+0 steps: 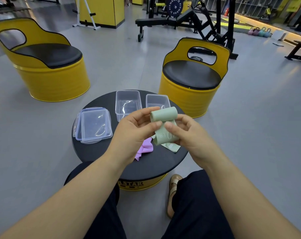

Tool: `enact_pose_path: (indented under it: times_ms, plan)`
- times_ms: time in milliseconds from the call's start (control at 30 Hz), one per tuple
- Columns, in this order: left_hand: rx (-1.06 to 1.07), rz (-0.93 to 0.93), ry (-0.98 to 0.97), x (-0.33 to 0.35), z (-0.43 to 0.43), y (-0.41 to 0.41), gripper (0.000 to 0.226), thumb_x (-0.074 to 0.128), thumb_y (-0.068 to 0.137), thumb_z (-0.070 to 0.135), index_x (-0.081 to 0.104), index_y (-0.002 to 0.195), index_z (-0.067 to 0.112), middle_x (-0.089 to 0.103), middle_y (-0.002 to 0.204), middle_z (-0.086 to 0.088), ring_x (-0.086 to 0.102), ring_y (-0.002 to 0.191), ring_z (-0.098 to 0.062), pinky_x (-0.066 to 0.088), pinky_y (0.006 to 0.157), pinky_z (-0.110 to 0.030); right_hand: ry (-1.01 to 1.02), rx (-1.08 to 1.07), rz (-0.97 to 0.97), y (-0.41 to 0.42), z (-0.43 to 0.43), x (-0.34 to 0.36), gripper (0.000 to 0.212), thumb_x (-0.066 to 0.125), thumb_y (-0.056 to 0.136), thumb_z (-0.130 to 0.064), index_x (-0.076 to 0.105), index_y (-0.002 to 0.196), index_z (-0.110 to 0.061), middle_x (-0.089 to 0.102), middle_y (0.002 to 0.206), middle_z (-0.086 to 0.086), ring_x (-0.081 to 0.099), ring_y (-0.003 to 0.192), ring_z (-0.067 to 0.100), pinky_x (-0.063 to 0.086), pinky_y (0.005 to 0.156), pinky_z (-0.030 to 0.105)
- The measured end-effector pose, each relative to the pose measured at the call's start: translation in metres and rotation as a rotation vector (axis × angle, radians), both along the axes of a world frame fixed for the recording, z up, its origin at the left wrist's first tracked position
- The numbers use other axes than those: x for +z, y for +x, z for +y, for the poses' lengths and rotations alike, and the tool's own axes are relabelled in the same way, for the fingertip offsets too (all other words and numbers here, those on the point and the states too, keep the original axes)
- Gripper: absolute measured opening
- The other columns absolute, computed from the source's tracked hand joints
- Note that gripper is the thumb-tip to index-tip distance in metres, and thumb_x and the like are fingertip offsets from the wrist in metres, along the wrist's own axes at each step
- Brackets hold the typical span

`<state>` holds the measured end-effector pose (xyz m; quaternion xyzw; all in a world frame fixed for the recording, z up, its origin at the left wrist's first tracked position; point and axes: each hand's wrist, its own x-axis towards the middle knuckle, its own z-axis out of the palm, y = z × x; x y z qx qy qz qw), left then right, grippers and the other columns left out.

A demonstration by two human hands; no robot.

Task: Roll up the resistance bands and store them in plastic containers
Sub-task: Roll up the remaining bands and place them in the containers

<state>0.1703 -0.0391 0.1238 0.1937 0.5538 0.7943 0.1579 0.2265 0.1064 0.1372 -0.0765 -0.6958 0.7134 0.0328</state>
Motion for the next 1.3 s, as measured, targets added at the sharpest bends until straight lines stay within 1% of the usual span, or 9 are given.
enact_pose_path:
  times_ms: [100, 200, 400, 600, 867, 1000, 1100, 1167, 1300]
  plan:
    - [-0.008, 0.030, -0.013, 0.002, 0.000, 0.001, 0.035, 0.062, 0.080, -0.007, 0.068, 0.100, 0.021, 0.074, 0.089, 0.004, 0.069, 0.089, -0.012, 0.055, 0.080, -0.027, -0.018, -0.120, 0.055, -0.005, 0.000, 0.004, 0.045, 0.064, 0.064, -0.046, 0.062, 0.101, -0.020, 0.071, 0.090, -0.001, 0.069, 0.084, 0.017, 0.056, 0.078, 0.037]
    - [-0.021, 0.034, -0.010, 0.003, -0.001, 0.002, 0.037, 0.060, 0.080, -0.010, 0.067, 0.100, 0.021, 0.073, 0.087, 0.004, 0.069, 0.086, -0.012, 0.055, 0.079, -0.026, -0.015, -0.136, 0.084, -0.007, 0.002, 0.006, 0.025, 0.064, 0.078, -0.033, 0.063, 0.097, -0.017, 0.069, 0.085, 0.001, 0.067, 0.077, 0.015, 0.054, 0.066, 0.032]
    - [-0.067, -0.017, -0.013, 0.004, -0.003, 0.000, 0.039, 0.057, 0.083, -0.012, 0.067, 0.101, 0.021, 0.071, 0.091, 0.004, 0.069, 0.085, -0.015, 0.058, 0.074, -0.030, -0.049, -0.061, 0.139, -0.005, 0.004, 0.006, 0.034, 0.065, 0.069, -0.027, 0.062, 0.100, -0.014, 0.063, 0.075, 0.001, 0.066, 0.072, 0.016, 0.055, 0.062, 0.028]
    - [-0.081, -0.110, -0.057, 0.007, -0.004, -0.004, 0.027, 0.067, 0.074, 0.021, 0.067, 0.100, 0.014, 0.072, 0.095, -0.005, 0.070, 0.089, -0.023, 0.056, 0.070, -0.029, -0.025, 0.009, 0.141, -0.003, 0.012, 0.004, 0.036, 0.064, 0.071, -0.021, 0.061, 0.106, -0.014, 0.064, 0.086, 0.005, 0.068, 0.077, 0.018, 0.058, 0.071, 0.032]
    - [-0.009, -0.035, -0.207, 0.003, -0.006, -0.008, 0.022, 0.077, 0.073, 0.014, 0.072, 0.093, 0.018, 0.074, 0.093, -0.006, 0.070, 0.090, -0.023, 0.056, 0.080, -0.034, -0.001, 0.071, 0.091, -0.003, 0.019, 0.005, 0.030, 0.060, 0.084, 0.000, 0.060, 0.109, -0.016, 0.066, 0.101, 0.006, 0.069, 0.088, 0.020, 0.057, 0.076, 0.030]
    - [0.028, 0.009, -0.281, 0.001, -0.006, -0.007, 0.026, 0.078, 0.072, 0.013, 0.072, 0.094, 0.025, 0.074, 0.094, -0.005, 0.070, 0.091, -0.021, 0.053, 0.089, -0.038, -0.009, 0.051, 0.027, -0.004, 0.018, 0.002, 0.035, 0.065, 0.077, -0.023, 0.059, 0.111, -0.014, 0.072, 0.092, 0.001, 0.070, 0.090, 0.021, 0.056, 0.073, 0.028]
    - [0.043, 0.005, -0.295, 0.000, -0.006, -0.006, 0.028, 0.075, 0.076, 0.007, 0.070, 0.095, 0.026, 0.074, 0.088, -0.005, 0.070, 0.089, -0.020, 0.056, 0.080, -0.032, 0.027, 0.011, -0.018, -0.005, 0.016, -0.001, 0.042, 0.069, 0.068, -0.032, 0.062, 0.105, -0.012, 0.073, 0.090, 0.008, 0.071, 0.084, 0.022, 0.057, 0.072, 0.030]
    - [0.070, 0.004, -0.300, 0.000, -0.005, -0.005, 0.029, 0.074, 0.076, 0.005, 0.070, 0.091, 0.029, 0.074, 0.087, -0.004, 0.070, 0.088, -0.019, 0.056, 0.072, -0.029, 0.022, 0.005, -0.023, -0.006, 0.016, -0.003, 0.031, 0.070, 0.074, -0.023, 0.063, 0.103, -0.012, 0.072, 0.090, 0.014, 0.070, 0.078, 0.021, 0.057, 0.068, 0.028]
    - [0.091, 0.061, -0.300, -0.001, -0.005, -0.004, 0.032, 0.073, 0.076, 0.001, 0.069, 0.088, 0.030, 0.074, 0.088, -0.002, 0.070, 0.087, -0.016, 0.055, 0.079, -0.024, -0.035, 0.005, -0.019, -0.007, 0.016, -0.006, 0.030, 0.069, 0.077, -0.010, 0.063, 0.106, -0.011, 0.073, 0.081, 0.005, 0.070, 0.076, 0.016, 0.056, 0.066, 0.024]
